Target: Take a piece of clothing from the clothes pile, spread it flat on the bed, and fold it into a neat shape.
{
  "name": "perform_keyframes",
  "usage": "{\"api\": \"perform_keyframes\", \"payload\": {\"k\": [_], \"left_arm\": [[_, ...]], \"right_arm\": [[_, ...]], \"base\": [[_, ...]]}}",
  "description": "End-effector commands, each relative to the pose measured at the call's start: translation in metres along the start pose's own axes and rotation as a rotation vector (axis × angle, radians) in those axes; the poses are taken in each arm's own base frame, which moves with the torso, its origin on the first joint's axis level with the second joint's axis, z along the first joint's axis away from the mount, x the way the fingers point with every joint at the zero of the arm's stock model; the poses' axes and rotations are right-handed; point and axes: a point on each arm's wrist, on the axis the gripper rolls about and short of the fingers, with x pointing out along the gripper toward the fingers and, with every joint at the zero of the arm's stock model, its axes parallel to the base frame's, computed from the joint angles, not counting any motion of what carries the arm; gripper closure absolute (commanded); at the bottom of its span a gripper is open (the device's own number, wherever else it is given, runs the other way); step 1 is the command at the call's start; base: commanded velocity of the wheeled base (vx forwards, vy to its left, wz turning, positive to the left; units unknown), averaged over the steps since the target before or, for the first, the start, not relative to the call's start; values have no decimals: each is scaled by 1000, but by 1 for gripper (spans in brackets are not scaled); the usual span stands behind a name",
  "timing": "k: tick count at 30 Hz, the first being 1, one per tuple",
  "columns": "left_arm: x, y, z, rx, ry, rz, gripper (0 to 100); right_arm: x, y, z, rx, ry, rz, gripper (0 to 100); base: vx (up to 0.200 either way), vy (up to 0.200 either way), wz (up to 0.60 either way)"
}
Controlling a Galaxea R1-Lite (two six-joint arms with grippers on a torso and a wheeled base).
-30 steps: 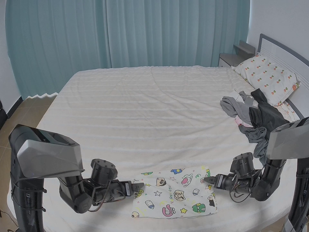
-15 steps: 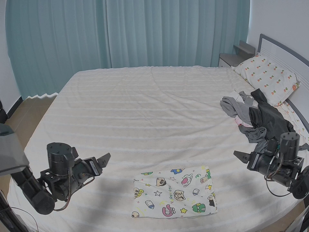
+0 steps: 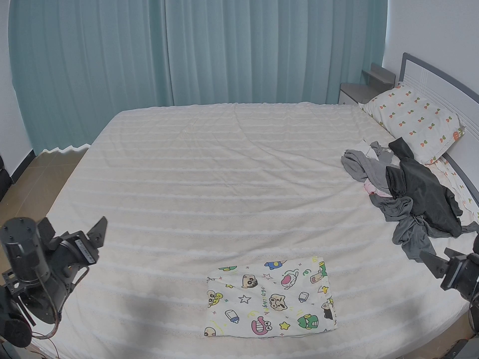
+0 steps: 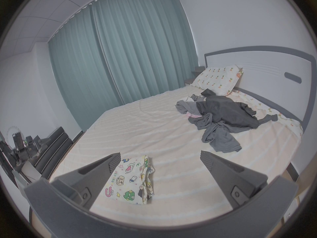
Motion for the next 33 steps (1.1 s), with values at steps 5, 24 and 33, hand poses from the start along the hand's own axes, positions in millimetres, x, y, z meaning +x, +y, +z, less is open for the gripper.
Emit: {"api": "perform_keyframes", "payload": {"k": [5, 24, 33], "left_arm": [[-127, 95, -12, 95, -299, 407, 0], [-134, 109, -55, 273, -199, 253, 0], [-133, 98, -64, 306, -63, -314, 0]], "right_arm": [[-72, -29, -75, -94, -230, -19, 0], [-71, -27, -75, -295, -230, 55, 0], [-71, -27, -75, -284, -226, 87, 0]], "base": [[0, 0, 0], [0, 0, 0], [0, 0, 0]]}}
